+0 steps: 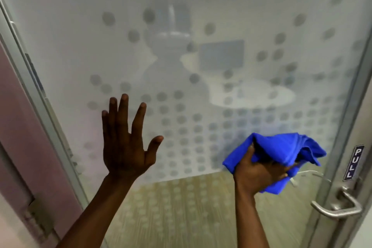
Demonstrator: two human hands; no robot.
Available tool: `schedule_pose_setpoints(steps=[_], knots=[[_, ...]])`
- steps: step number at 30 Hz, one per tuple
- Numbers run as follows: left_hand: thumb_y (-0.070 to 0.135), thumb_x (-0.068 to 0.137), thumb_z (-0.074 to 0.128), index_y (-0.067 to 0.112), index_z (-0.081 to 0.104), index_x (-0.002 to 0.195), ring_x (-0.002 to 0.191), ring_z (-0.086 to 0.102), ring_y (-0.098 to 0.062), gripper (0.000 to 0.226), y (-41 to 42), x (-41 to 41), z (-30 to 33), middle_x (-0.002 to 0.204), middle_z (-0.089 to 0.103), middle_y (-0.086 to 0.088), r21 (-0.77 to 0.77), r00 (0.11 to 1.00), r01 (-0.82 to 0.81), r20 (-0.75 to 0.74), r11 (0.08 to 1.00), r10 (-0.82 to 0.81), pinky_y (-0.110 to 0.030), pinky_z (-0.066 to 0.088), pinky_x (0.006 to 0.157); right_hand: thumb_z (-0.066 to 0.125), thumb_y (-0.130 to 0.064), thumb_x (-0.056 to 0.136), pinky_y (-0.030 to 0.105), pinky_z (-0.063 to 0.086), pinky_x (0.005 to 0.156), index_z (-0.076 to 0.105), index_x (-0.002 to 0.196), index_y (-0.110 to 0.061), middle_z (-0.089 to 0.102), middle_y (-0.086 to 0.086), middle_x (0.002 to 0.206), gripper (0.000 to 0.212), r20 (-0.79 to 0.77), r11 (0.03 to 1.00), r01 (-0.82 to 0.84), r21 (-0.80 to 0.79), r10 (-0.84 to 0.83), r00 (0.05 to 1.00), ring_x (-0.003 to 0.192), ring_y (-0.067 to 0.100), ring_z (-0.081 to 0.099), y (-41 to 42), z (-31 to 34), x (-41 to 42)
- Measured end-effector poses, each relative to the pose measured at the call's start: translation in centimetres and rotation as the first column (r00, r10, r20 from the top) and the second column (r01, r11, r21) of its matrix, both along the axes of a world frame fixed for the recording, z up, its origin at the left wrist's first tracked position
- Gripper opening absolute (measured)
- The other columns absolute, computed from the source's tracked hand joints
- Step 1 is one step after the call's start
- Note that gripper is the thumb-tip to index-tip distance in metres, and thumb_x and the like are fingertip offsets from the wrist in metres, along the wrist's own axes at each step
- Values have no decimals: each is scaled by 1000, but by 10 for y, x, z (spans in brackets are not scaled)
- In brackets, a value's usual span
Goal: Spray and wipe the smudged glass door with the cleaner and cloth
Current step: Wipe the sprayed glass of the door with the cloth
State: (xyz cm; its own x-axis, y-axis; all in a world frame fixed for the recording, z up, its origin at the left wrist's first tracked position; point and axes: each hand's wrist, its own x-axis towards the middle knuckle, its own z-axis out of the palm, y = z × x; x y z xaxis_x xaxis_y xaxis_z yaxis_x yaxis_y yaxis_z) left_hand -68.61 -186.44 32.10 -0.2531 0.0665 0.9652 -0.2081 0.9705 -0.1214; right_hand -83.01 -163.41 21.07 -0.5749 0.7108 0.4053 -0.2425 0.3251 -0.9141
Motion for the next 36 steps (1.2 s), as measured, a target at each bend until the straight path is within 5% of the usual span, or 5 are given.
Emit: schedule_pose_setpoints(steps=[9,15,21,30,36], knots=[[58,98,33,8,30,155,154,21,-42,76,-1,1,-2,163,24,-28,25,999,-15,-28,1000,16,-57,19,125,47,-67,89,62,8,124,33,158,-32,27,19,165,79,-367,644,60,762,354,860,156,43,16,-46,76,38],[65,96,29,10,24,158,157,7,-43,84,3,2,4,167,10,-27,102,993,-113,55,988,108,-62,10,126,19,-74,89,61,16,124,31,159,-9,20,18,169,96,-117,989,89,114,-75,990,157,42,16,70,188,-51],[65,97,26,9,17,159,156,6,-44,85,4,1,3,167,9,-26,96,994,-104,55,990,99,-61,9,126,18,-70,83,54,11,125,33,159,-25,12,11,172,90,-217,953,99,285,-36,975,160,35,9,34,313,-24],[65,97,22,9,3,160,158,5,-36,86,-5,12,1,163,13,-26,163,947,245,-249,956,-201,-66,8,124,41,-61,99,58,7,125,28,160,-37,17,5,172,67,-283,48,363,931,723,630,160,33,6,-114,246,85],[79,85,28,13,-4,160,155,1,-48,105,-7,10,-2,169,-7,-15,74,974,189,-143,979,-177,-70,5,122,44,-50,97,59,19,123,32,159,-34,25,10,170,65,-418,674,129,727,286,862,157,36,19,-21,273,19]])
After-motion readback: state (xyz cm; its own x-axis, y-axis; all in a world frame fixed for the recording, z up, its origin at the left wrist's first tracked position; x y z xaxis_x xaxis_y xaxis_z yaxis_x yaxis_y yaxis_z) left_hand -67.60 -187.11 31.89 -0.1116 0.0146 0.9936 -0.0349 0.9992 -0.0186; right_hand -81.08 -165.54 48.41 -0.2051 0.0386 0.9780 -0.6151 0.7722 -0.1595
